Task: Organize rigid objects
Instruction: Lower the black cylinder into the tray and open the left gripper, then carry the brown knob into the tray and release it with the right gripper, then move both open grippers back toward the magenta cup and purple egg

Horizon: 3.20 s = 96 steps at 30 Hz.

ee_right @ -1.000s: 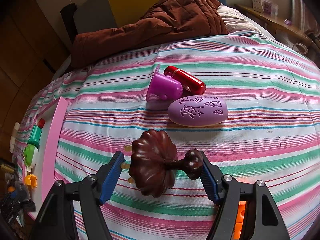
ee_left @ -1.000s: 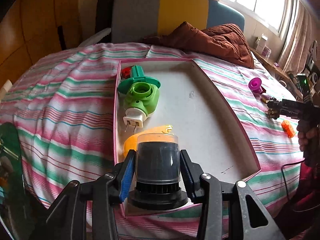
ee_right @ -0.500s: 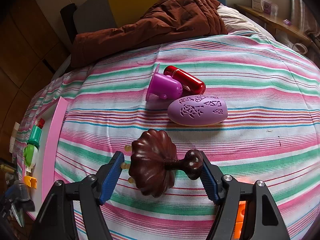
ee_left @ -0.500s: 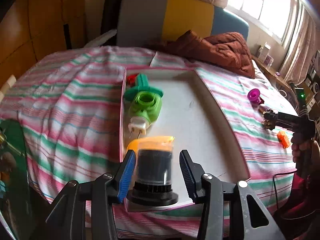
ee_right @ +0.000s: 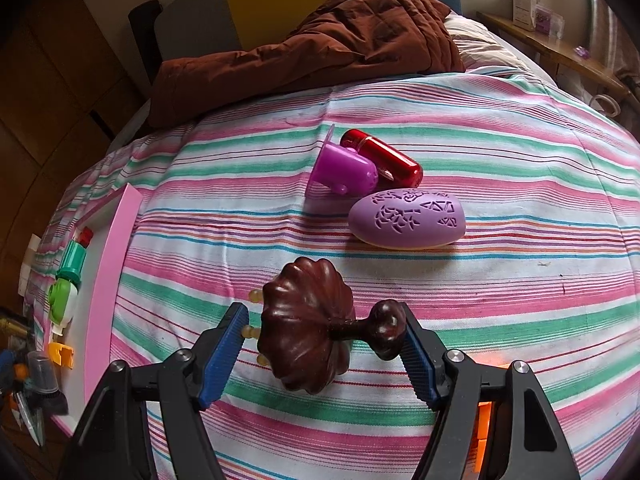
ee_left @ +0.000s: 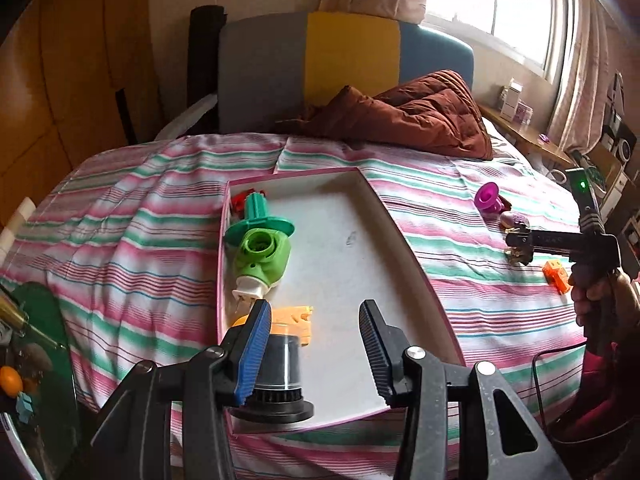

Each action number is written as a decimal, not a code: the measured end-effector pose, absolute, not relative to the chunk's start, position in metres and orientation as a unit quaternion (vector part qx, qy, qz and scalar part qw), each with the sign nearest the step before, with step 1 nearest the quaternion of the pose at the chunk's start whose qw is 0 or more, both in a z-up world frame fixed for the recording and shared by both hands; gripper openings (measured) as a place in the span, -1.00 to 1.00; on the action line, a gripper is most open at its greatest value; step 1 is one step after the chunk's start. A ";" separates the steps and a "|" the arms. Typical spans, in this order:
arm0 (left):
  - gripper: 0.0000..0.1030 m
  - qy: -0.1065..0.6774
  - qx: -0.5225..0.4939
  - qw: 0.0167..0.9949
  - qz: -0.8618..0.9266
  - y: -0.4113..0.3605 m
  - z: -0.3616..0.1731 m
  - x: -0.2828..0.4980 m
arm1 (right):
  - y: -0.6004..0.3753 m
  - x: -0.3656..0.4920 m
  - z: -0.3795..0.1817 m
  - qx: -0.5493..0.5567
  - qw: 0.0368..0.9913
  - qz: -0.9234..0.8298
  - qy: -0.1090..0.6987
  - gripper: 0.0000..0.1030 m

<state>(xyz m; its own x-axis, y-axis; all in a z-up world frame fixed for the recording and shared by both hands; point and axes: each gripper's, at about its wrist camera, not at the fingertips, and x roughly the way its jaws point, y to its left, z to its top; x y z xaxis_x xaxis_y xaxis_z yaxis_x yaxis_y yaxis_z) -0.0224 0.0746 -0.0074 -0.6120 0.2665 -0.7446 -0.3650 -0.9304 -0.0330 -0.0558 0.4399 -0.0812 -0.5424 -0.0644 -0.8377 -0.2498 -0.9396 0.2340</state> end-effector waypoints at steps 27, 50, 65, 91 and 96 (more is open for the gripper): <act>-0.10 0.059 -0.401 0.177 0.897 0.078 -0.008 -0.026 | 0.378 -0.055 -0.073 -0.488 -0.019 0.855 0.174 0.42; -0.11 0.014 -0.390 0.096 0.916 0.014 -0.002 -0.034 | 0.203 -0.094 -0.029 -0.463 -0.157 0.865 0.110 0.42; -0.11 0.015 -0.392 0.103 0.914 0.015 -0.004 -0.031 | 0.162 -0.125 -0.071 -0.516 -0.132 0.841 0.093 0.42; -0.11 0.037 -0.392 0.130 0.910 0.039 -0.003 -0.026 | 0.232 -0.075 -0.022 -0.431 -0.103 0.886 0.139 0.51; -0.11 0.041 -0.395 0.141 0.907 0.049 -0.003 -0.027 | 0.283 -0.058 -0.021 -0.421 -0.057 0.891 0.161 0.51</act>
<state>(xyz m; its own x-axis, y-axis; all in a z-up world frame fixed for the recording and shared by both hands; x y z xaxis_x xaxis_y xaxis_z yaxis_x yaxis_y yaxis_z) -0.0273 0.0494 -0.0028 -0.6474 0.2233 -0.7287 -0.2889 -0.9567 -0.0365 -0.0578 0.2825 -0.0210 -0.6394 -0.2366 -0.7316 -0.0350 -0.9415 0.3351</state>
